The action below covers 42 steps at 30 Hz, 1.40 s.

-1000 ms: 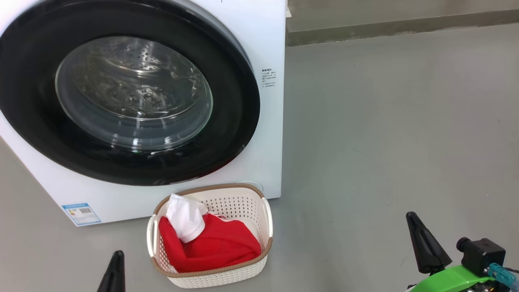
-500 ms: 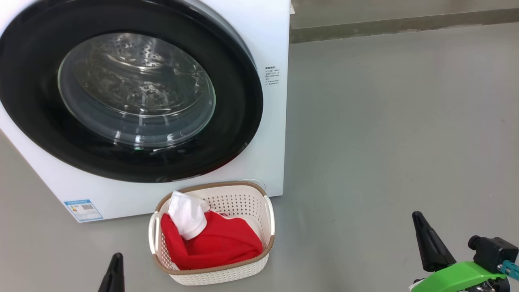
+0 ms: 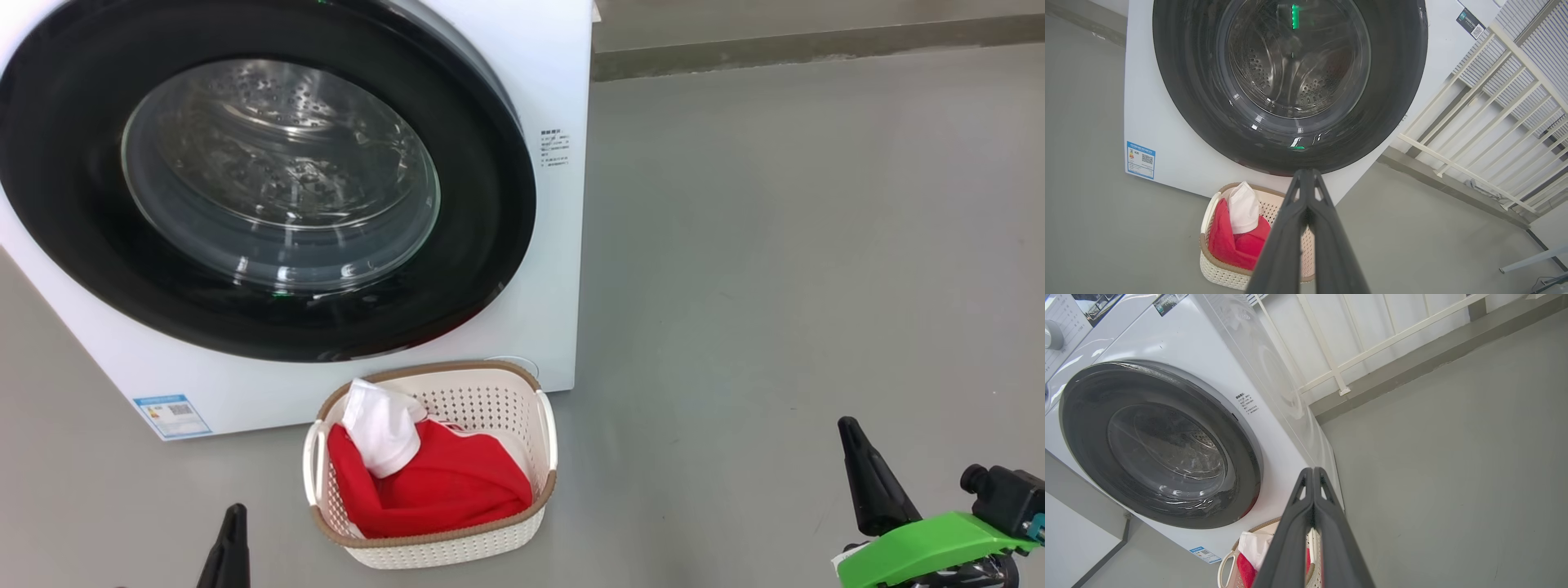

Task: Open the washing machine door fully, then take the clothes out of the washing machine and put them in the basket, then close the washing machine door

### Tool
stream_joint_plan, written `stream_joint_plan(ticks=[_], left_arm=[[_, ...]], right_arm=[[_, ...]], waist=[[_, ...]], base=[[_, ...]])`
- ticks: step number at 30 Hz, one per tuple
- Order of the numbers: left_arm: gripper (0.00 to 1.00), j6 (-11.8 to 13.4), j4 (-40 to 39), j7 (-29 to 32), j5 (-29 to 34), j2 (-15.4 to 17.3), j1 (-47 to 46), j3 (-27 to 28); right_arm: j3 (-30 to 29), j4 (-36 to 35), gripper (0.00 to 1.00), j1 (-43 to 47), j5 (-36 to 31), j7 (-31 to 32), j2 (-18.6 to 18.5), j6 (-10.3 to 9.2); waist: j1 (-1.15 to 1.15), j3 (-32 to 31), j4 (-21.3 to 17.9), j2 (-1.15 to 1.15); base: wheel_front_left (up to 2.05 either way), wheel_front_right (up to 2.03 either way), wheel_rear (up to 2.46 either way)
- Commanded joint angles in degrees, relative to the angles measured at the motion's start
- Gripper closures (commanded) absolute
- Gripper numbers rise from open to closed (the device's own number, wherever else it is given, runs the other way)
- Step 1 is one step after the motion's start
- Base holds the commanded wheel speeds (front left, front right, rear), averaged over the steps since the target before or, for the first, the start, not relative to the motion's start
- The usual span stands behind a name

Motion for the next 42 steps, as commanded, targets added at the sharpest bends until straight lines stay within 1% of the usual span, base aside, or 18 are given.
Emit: stream_joint_plan(ticks=[1,42], left_arm=[[1.0,-0.14,-1.01,0.39,-1.8,0.78,-2.96,0.68],[1.0,-0.28,2.15,7.14,-29.31,1.04,-7.3,0.77]], right_arm=[[-0.26,-1.32,1.0,-2.7,1.86,0.27,-0.38,-0.02],[-2.7,-1.02,1.0,-4.85,26.29,7.03,0.62,-0.04]], waist=[[0.0,0.05,0.06,0.0],[-0.01,1.28,1.67,0.0]], base=[[0.0,0.0,0.0],[0.0,0.0,0.0]])
